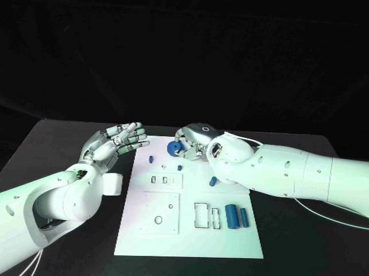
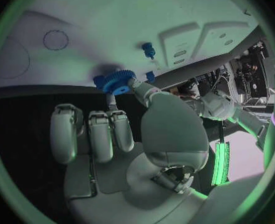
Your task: Assemble the parts on the task board
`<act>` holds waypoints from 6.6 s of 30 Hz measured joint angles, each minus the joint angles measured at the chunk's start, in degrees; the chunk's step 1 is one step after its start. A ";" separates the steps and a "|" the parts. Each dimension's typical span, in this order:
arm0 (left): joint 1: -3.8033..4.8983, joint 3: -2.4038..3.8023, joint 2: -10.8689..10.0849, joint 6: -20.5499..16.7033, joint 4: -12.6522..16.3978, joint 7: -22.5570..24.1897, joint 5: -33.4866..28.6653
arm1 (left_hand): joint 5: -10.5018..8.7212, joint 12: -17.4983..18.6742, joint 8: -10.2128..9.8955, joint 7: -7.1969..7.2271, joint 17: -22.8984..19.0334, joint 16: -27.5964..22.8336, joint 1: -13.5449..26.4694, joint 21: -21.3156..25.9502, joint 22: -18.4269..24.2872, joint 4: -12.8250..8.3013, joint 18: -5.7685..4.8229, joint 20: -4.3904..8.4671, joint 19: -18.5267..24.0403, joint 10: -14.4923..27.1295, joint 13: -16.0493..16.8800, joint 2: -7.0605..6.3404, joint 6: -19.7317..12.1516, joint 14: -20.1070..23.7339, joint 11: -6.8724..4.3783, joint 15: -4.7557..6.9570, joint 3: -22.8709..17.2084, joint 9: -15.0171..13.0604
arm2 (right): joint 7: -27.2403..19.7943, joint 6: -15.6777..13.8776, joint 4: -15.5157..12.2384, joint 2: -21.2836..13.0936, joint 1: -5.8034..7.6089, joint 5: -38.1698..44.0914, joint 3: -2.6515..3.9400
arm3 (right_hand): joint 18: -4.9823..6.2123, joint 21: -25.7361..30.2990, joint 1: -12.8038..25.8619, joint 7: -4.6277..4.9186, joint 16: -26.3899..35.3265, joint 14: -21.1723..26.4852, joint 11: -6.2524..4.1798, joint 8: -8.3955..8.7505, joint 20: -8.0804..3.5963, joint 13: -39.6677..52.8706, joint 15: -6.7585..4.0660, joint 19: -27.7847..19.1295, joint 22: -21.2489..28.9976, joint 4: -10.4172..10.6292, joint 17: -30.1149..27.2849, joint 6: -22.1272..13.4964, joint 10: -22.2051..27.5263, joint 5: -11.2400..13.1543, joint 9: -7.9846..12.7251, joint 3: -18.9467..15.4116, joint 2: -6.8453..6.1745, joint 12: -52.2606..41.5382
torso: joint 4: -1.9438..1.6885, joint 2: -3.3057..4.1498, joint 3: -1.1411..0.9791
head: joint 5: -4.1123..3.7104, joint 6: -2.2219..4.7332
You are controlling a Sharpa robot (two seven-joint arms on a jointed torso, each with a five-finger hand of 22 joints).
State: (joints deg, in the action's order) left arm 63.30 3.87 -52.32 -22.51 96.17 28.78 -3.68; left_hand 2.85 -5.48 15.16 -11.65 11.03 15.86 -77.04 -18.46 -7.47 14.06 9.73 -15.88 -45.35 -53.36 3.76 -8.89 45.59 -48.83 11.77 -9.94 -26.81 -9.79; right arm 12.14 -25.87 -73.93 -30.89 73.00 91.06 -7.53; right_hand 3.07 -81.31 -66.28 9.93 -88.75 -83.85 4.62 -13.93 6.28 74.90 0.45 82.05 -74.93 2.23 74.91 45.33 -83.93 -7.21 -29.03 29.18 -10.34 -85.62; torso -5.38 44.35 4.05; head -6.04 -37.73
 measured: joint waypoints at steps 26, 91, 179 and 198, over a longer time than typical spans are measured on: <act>0.00 0.00 0.26 0.00 -0.33 -0.17 0.00 | 0.00 0.00 0.00 0.00 -0.01 0.00 0.00 0.00 -0.01 0.00 0.00 0.00 0.00 0.00 0.00 0.00 0.00 0.00 0.00 0.00 0.00 -0.01 | -0.17 -0.04 -1.62 -1.31 -0.23 -0.67 -0.14 | 0.00 0.22 0.00 0.00 0.00 -0.18 -0.01 0.00 0.20 0.04 0.17 -0.21 0.02 0.16 0.00 0.00 0.00 0.25 0.00 -0.17 0.00 0.00 | 0.02 0.00 0.03 | -0.16 -0.09; -1.04 -0.03 1.36 1.06 -2.11 -0.37 -0.05 | 0.00 0.21 0.00 0.00 0.06 -0.23 0.00 0.00 0.06 -0.15 0.00 0.00 0.00 0.21 0.00 0.00 0.00 0.00 0.21 0.00 -0.15 0.06 | -26.40 2.69 -1.93 -23.67 -3.44 -27.84 0.55 | 0.00 2.32 -5.60 1.04 0.44 -0.05 0.83 5.83 0.81 0.01 0.71 -1.65 0.00 -4.45 0.02 -0.64 0.01 -3.44 0.25 1.42 0.15 1.76 | 1.63 -0.76 -2.03 | -1.25 0.68; -1.12 -0.03 0.97 1.13 -2.83 -0.53 -0.10 | 0.00 0.45 -0.21 0.00 0.18 -0.23 -0.31 0.00 0.20 -0.94 0.00 0.00 0.00 0.21 0.00 0.31 0.00 0.00 0.21 0.00 -0.94 0.10 | -17.44 -1.97 -11.48 -20.46 -2.95 -32.69 0.51 | 0.00 2.66 -5.07 -2.76 0.44 -0.19 -2.03 -1.95 -1.37 0.02 -1.70 -0.91 0.00 -4.72 -0.01 8.47 -0.04 -2.22 -3.79 2.42 4.47 1.00 | 1.65 -0.88 -1.97 | -0.38 -0.29; -1.21 -0.04 1.30 0.84 -3.05 -0.38 -0.11 | 0.00 0.67 -0.43 0.00 0.29 -0.45 -0.54 0.00 0.19 -1.57 0.00 0.00 0.00 0.21 0.00 0.54 0.00 0.00 0.21 0.00 -1.57 0.09 | -7.16 0.14 -17.22 -10.20 -2.27 -23.23 0.14 | 0.00 2.66 -4.90 -2.56 0.44 -0.19 -2.03 -1.95 -1.36 0.01 -1.69 -0.91 0.01 -4.52 0.00 7.86 -0.04 -1.99 -3.79 2.63 4.92 1.00 | 1.39 -1.07 -1.60 | 1.59 -0.67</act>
State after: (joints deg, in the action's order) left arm 62.08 3.83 -51.02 -21.68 93.12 28.40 -3.79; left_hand 2.85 -4.81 14.73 -11.65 11.32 15.42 -77.58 -18.46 -7.28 12.48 9.73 -15.88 -45.35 -53.15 3.76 -8.36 45.59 -48.83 11.98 -9.94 -28.39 -9.69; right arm 4.97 -25.73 -91.15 -41.09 70.73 67.83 -7.39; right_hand 3.07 -78.65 -71.18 7.37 -88.30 -84.03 2.59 -15.89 4.92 74.92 -1.25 81.14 -74.92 -2.29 74.92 53.19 -83.98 -9.20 -32.82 31.82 -5.42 -84.61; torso -3.99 43.28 2.45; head -4.45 -38.40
